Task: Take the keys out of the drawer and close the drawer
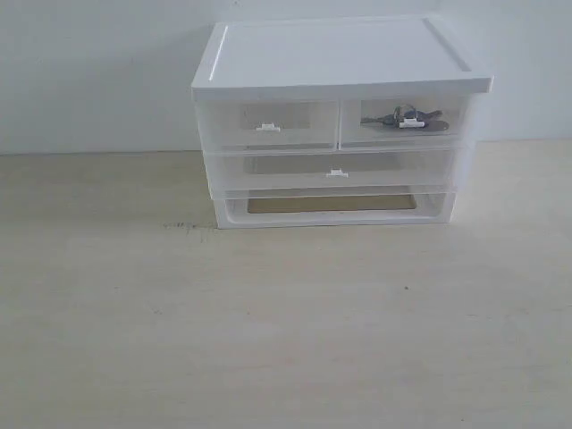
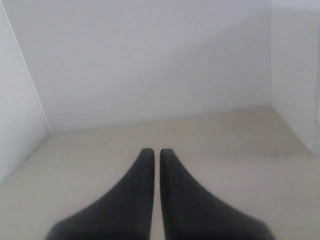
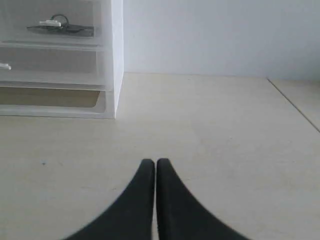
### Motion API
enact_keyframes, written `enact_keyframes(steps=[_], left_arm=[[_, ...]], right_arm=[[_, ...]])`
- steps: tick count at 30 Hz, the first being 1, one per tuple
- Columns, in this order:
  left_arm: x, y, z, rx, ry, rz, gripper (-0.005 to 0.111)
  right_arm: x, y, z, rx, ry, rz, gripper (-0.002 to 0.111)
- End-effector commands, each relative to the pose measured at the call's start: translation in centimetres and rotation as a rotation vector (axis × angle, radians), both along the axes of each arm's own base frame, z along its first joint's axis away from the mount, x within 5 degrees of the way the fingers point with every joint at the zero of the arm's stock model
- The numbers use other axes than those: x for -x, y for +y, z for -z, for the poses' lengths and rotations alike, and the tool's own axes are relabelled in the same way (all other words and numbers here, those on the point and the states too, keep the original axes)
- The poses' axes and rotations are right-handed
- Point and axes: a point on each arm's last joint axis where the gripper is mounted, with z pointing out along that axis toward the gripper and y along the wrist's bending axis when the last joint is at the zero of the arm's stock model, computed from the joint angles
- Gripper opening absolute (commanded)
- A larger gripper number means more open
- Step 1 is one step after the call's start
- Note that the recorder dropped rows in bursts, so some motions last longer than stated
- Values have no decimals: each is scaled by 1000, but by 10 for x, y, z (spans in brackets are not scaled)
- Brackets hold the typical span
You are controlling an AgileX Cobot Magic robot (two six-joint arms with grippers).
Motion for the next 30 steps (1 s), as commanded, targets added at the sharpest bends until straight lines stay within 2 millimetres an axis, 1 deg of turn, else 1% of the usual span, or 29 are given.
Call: enact_keyframes(steps=[1,4,6,8,10,12,13,15,17,18,19,20,21,23,24,26,28,30], left_arm=[[2,0,-21,61,-256,12,4],[6,0,-34,52,-403,13,4],[9,0,-41,96,-487,24,4],[14,0,-51,217,-621,66,4],[20,-1,-59,395,-747,145,4],[23,-2,-63,545,-801,231,4],[24,-5,-64,593,-807,281,4],[24,-12,-64,578,-777,358,4],[28,-21,-75,484,-770,436,4],[31,-26,-83,410,-775,474,4],[31,-28,-89,384,-766,487,4],[30,-30,-95,363,-760,497,4],[29,-30,-106,362,-755,505,4],[24,-32,-119,360,-745,522,4],[19,-34,-129,348,-729,549,4],[7,-39,-142,322,-689,607,4],[-7,-45,-153,309,-633,695,4],[-29,-52,-158,294,-546,794,4]], right_arm=[[0,0,-5,91,-58,-13,0],[-1,1,-13,93,-147,-17,0],[-1,1,-21,90,-229,-20,0],[0,2,-31,83,-341,-24,0],[2,3,-40,84,-445,-29,0],[6,4,-51,84,-576,-36,0],[8,4,-57,63,-640,-42,0],[12,5,-63,-58,-718,-66,0],[16,5,-69,-253,-797,-111,0],[18,5,-72,-301,-836,-131,0],[20,5,-74,-311,-865,-141,0],[24,6,-79,-311,-933,-158,0],[27,6,-82,-311,-972,-170,0],[27,6,-83,-339,-977,-185,0],[28,7,-90,-345,-976,-192,0],[25,8,-102,-349,-950,-200,0],[20,9,-116,-317,-916,-204,0],[12,11,-129,-301,-884,-211,0]])
